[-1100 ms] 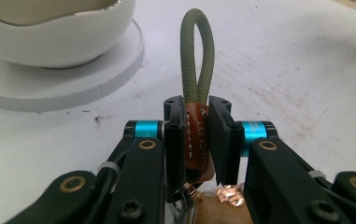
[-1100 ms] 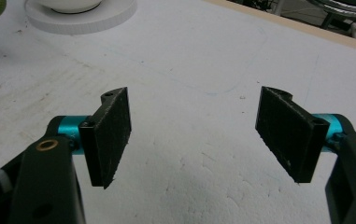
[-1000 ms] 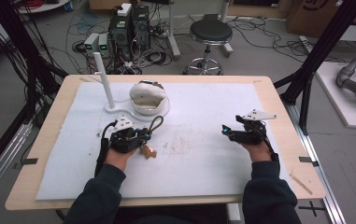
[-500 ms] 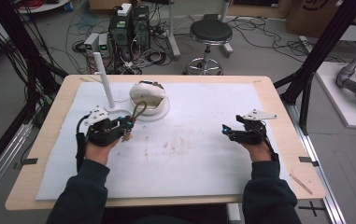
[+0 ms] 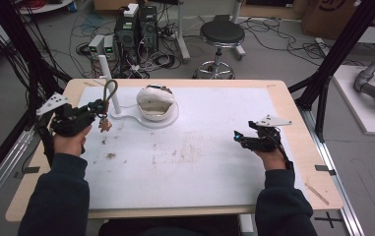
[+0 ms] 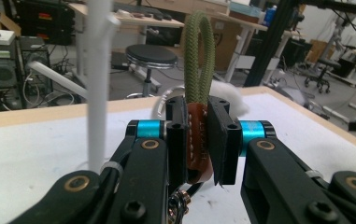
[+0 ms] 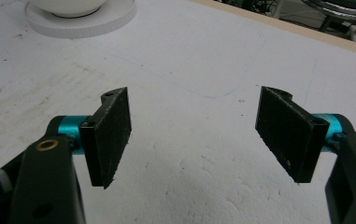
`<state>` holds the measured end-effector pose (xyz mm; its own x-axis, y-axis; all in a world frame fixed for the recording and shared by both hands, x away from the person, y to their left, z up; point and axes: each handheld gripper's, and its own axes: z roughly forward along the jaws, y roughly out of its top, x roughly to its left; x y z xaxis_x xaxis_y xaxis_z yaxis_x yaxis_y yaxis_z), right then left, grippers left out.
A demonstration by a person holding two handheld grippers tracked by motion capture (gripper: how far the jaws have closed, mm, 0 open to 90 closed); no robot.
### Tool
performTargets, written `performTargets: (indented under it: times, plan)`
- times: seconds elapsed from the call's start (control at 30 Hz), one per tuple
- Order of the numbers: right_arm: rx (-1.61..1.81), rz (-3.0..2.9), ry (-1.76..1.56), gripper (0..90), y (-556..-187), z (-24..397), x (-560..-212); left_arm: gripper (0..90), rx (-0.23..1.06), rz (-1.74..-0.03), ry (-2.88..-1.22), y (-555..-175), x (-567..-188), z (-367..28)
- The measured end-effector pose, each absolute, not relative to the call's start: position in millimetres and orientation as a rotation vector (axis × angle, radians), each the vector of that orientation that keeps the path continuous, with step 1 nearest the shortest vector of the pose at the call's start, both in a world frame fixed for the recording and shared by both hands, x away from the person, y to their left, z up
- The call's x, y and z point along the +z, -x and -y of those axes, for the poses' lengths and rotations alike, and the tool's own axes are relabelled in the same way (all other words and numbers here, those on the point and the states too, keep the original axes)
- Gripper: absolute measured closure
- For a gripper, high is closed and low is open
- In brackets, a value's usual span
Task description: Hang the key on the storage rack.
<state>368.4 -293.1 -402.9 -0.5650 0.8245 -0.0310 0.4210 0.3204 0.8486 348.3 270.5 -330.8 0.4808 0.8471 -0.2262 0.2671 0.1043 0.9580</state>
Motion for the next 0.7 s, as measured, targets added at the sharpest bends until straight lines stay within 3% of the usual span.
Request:
performTargets:
  times: [0.4, 0.7]
  plan:
    - [1.157, -2.135, -1.098, 27.2, -369, 292, -404, 78.2, 0.58, -1.213, -1.42, -379, -335, -290]
    - [1.146, -2.147, -1.095, 27.2, -369, 291, -405, 77.7, 0.562, -1.229, -1.465, -394, -346, -280]
